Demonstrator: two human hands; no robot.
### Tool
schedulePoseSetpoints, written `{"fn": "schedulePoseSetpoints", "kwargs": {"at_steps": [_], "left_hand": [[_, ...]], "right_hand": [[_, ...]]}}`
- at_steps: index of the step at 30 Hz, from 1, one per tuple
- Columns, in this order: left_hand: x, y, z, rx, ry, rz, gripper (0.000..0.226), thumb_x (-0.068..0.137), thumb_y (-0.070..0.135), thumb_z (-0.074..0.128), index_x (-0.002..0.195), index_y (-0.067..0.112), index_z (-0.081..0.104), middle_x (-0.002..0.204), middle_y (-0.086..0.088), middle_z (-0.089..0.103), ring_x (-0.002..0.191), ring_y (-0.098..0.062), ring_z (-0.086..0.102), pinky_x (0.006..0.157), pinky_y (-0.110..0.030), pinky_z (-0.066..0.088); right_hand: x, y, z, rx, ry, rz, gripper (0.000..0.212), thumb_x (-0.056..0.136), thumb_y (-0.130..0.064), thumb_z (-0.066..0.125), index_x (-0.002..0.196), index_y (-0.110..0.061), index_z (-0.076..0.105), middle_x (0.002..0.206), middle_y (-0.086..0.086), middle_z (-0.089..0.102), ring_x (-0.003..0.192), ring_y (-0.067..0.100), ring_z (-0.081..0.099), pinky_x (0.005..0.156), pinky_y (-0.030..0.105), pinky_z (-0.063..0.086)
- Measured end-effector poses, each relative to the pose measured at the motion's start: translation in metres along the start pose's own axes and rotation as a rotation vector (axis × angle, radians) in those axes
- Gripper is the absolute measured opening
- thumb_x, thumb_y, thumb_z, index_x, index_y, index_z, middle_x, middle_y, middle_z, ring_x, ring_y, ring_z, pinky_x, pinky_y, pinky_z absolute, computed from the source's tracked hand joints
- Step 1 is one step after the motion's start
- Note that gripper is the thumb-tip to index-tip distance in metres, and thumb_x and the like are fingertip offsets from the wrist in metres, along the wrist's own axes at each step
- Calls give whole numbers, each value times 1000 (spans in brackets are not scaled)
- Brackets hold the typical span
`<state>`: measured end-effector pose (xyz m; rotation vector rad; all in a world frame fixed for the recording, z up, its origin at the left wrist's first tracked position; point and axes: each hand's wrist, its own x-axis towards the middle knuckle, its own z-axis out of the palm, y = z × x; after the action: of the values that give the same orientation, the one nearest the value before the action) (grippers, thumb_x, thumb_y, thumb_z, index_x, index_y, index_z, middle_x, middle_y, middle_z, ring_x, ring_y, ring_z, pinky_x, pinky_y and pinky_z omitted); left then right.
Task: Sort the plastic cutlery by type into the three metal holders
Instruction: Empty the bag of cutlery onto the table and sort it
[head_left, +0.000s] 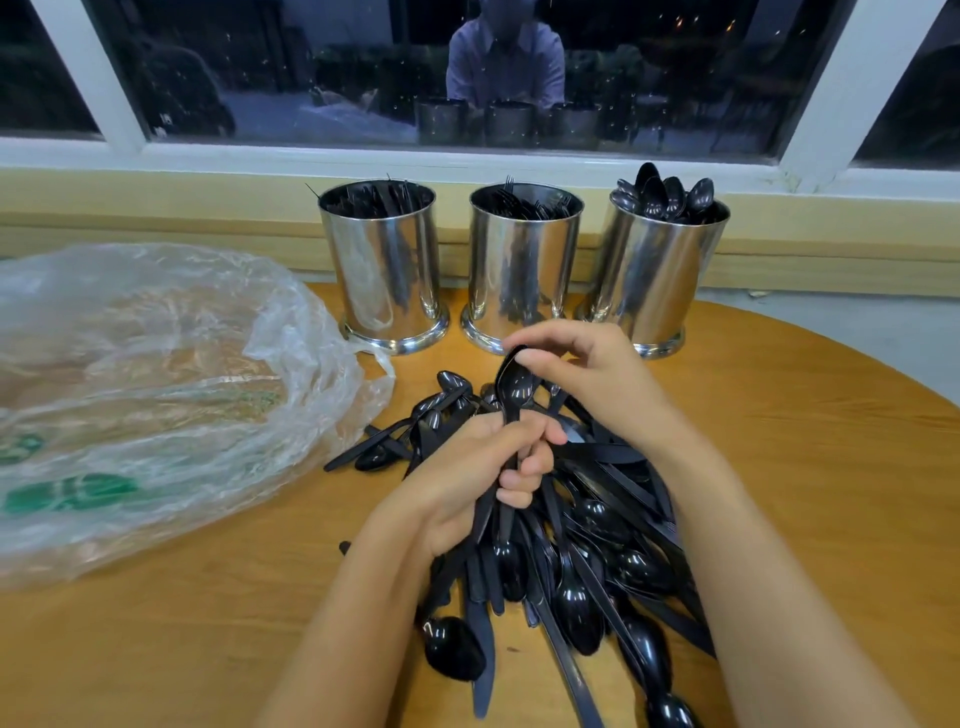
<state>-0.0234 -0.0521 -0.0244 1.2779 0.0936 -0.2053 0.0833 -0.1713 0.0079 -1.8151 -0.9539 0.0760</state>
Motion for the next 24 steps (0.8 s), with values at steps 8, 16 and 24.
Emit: {"fn": "schedulePoseSetpoints", "kwargs": {"at_steps": [8,16,24], "left_hand": [[-3,-1,2,31,-23,-68,23,103,24,48,99,10,65,49,8,31,40,-3,22,37,-16,16],[0,9,-42,-417,386,124,23,102,25,45,83,15,54,40,11,25,30,0,21,28,-14,18],[-2,11,-45,-466,423,109,16,98,25,50,88,14,55,45,9,28,34,-3,22,32,-15,16]], "right_hand": [[-2,-9,15,120,-35,-47,16,88,-11,68,93,-24,74,78,-16,71,70,-1,60,66,14,46],[-3,26,7,-97,123,245,16,88,-9,67,95,-24,69,89,-8,67,84,9,60,78,18,50],[-3,34,51,-513,-3,297,25,93,-25,65,117,-18,67,88,-12,66,80,4,56,74,23,42]]}}
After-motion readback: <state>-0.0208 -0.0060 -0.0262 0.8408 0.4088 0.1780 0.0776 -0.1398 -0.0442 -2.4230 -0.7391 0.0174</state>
